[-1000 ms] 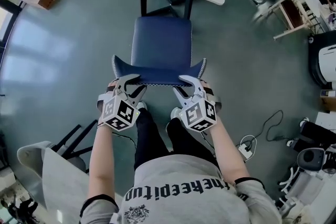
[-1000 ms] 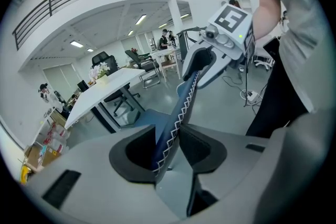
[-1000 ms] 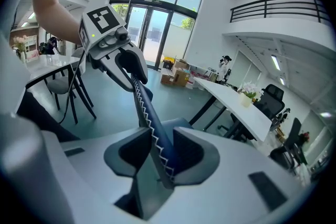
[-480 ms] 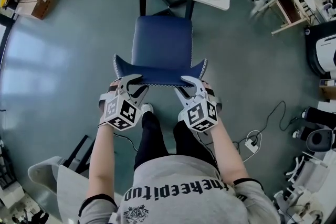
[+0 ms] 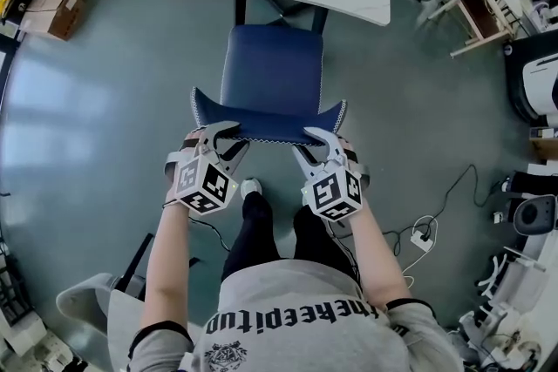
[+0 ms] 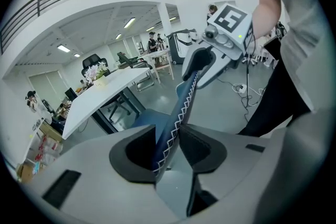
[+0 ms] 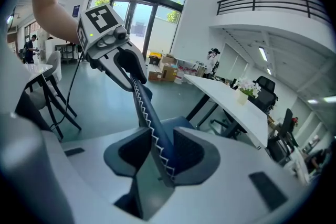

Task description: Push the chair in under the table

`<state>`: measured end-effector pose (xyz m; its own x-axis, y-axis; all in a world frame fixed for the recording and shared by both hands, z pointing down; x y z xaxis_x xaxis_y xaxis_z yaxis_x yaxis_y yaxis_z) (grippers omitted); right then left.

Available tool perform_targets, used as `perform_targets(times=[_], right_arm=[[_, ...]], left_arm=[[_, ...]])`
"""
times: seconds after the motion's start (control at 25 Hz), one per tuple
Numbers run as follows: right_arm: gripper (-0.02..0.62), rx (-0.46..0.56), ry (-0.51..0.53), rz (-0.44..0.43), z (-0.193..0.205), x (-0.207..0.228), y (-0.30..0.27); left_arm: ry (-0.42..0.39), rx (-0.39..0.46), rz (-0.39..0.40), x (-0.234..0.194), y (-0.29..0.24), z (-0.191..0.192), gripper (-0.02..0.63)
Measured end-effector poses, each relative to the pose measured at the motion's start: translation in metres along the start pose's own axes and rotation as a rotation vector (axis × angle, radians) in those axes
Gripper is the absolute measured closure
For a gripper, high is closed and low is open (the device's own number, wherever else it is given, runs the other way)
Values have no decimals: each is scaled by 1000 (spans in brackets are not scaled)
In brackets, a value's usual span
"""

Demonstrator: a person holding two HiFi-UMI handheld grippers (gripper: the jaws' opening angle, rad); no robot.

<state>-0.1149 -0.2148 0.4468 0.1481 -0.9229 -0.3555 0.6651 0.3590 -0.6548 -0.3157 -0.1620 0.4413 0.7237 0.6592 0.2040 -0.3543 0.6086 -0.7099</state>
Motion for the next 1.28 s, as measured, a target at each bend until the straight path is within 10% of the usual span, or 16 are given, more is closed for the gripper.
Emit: perform_targets(times=[1.28], right_arm=[[454,-25,-53,90,-39,22,-51]], left_arm=[[-84,23,67,-82,-8,13,462]])
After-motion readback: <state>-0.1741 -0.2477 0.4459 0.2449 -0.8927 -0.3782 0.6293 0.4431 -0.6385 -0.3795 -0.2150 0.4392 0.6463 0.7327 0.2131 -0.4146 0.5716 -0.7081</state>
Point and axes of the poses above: the fingertips, and each gripper's own axes: y backward along the fingers, x to its right, z out of its underside, the point moved 10 cm from there along y, backward along the fingers, and after that the axes turned 6 degrees about y, right-handed, at the moved point
